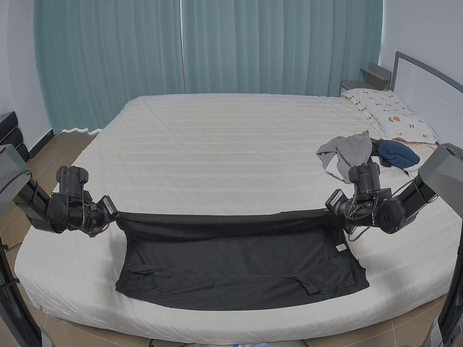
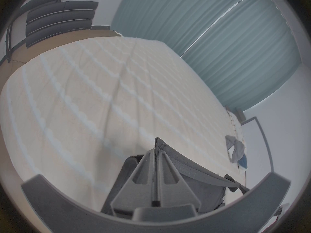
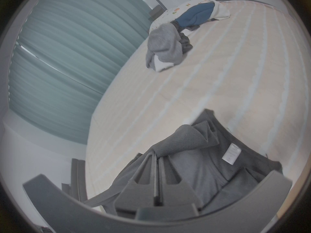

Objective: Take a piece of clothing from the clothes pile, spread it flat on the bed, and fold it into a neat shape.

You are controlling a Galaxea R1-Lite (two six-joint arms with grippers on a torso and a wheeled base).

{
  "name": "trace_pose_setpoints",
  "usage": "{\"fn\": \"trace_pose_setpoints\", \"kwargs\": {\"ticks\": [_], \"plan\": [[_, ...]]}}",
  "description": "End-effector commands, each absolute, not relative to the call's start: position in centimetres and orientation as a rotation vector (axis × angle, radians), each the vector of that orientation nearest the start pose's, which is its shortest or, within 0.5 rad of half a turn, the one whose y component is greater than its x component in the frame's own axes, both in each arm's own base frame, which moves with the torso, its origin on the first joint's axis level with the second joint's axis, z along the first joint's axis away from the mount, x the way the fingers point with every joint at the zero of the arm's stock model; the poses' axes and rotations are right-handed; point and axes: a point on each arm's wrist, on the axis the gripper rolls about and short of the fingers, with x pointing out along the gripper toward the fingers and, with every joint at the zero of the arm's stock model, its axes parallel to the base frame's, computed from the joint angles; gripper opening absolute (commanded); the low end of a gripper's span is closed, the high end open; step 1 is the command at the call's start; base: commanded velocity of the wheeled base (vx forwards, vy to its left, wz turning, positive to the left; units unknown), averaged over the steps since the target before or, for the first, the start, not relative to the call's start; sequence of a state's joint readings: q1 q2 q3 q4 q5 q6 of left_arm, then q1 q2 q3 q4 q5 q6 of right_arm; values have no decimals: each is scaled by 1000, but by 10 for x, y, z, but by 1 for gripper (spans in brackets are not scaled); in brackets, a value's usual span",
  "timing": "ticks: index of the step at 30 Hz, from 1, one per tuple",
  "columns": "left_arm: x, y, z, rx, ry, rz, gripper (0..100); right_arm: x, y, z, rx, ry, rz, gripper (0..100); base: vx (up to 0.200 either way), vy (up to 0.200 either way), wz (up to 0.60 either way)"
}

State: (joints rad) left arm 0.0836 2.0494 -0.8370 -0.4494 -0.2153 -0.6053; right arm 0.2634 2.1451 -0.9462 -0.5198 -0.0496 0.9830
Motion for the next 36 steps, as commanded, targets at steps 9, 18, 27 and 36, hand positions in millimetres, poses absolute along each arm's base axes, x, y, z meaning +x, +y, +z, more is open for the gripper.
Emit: {"fn": "trace_pose_setpoints", "kwargs": {"ticks": [9,18,27,36], "plan": [[306,24,25,-550,946,99,0,321,99,14,719,894,-167,0,0,0,0],[305,24,11,-535,998,100,0,319,100,5,675,926,-161,0,0,0,0],[301,21,8,-518,1054,95,100,319,100,1,665,936,-164,100,0,0,0],[304,22,19,-523,1014,94,100,320,92,31,703,850,-144,100,0,0,0]]}}
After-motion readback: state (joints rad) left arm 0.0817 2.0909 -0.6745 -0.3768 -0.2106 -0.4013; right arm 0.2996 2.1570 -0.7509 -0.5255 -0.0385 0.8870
